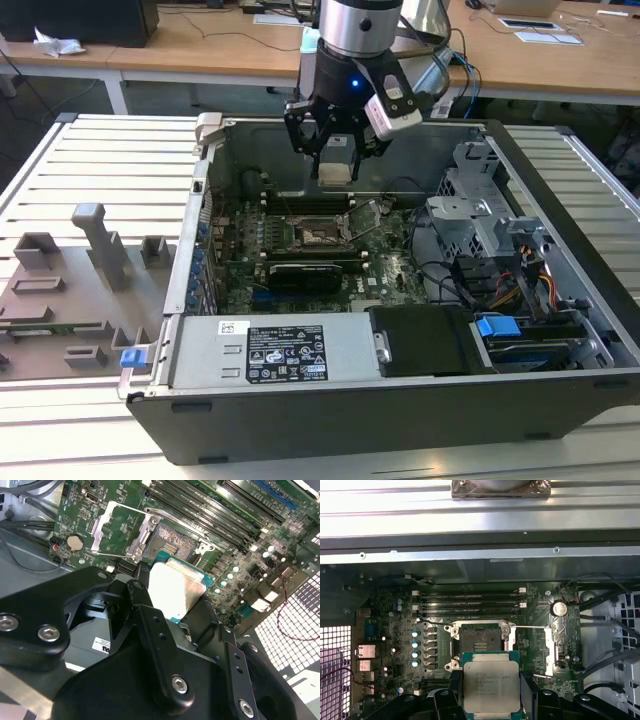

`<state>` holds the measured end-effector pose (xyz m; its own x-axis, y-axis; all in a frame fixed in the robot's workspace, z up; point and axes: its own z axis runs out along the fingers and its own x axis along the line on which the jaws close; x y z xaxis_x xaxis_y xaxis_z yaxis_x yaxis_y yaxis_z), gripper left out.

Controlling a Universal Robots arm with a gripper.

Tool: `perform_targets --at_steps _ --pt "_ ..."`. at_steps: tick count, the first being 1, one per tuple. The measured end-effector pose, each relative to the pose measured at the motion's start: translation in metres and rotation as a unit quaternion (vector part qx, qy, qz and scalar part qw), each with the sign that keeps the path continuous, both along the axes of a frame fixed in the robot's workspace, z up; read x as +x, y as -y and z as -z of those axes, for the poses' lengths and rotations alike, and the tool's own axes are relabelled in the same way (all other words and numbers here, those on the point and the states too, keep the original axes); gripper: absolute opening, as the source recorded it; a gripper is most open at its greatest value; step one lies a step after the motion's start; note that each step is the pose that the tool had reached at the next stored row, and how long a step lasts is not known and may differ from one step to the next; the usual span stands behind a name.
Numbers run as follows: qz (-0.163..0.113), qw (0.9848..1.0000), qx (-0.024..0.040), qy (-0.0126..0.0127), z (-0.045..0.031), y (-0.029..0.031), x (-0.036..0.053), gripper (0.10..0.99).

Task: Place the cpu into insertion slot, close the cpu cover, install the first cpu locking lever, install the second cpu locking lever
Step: 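Place the cpu into insertion slot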

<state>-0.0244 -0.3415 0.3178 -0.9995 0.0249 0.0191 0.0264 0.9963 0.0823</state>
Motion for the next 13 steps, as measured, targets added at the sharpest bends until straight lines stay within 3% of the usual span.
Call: perform_targets --at_steps 13 --pt "0.0 1.0 -0.0004 0.0 0.0108 0.0 0.0 0.541"
